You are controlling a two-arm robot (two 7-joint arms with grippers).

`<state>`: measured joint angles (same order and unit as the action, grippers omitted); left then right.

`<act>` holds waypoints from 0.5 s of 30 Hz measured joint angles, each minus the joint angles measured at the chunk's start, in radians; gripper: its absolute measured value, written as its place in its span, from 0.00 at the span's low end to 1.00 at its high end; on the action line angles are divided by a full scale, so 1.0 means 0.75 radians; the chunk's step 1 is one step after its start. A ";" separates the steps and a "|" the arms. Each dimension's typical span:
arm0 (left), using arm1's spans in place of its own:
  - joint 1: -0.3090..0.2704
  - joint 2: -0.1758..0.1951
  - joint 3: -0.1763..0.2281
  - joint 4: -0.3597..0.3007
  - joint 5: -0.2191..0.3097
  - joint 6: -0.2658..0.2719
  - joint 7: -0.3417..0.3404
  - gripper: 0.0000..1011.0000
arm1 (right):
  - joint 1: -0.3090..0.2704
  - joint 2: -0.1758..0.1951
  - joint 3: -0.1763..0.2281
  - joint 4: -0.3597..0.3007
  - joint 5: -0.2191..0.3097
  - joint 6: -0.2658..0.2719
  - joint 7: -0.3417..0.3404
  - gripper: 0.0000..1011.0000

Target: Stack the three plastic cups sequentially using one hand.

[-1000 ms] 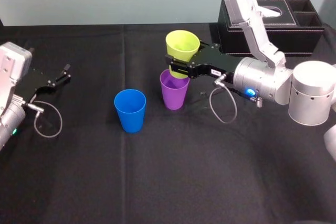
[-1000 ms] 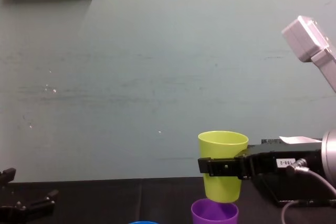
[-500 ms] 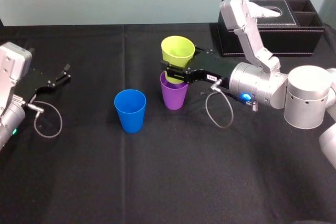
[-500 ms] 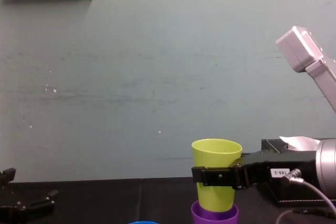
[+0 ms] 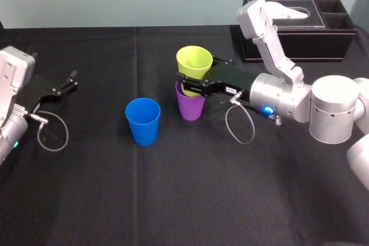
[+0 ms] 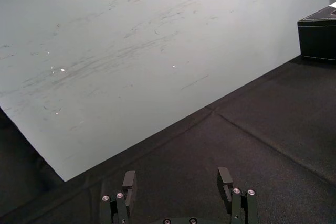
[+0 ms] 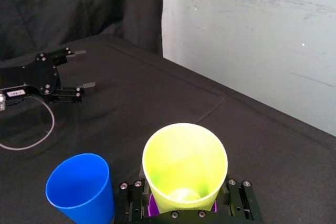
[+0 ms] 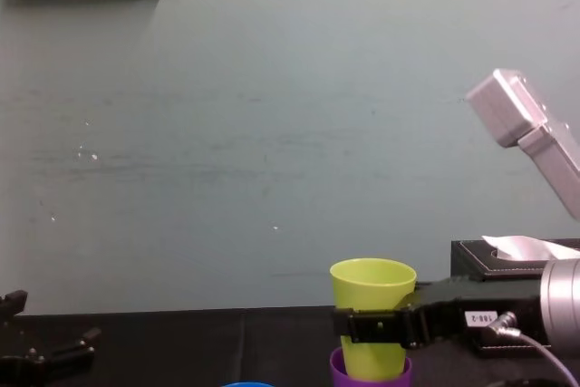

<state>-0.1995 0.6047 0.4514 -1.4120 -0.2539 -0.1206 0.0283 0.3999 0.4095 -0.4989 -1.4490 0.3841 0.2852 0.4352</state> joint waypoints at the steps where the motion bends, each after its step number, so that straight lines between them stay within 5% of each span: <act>1: 0.000 0.000 0.000 0.000 0.000 0.000 0.000 1.00 | 0.000 -0.001 -0.001 0.002 -0.001 0.000 0.001 0.72; 15: 0.000 0.000 0.000 0.000 0.000 0.000 0.000 1.00 | -0.001 -0.014 -0.012 0.038 -0.018 -0.016 0.007 0.72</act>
<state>-0.1995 0.6047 0.4514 -1.4119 -0.2539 -0.1205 0.0283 0.3991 0.3993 -0.5082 -1.4208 0.3707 0.2733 0.4408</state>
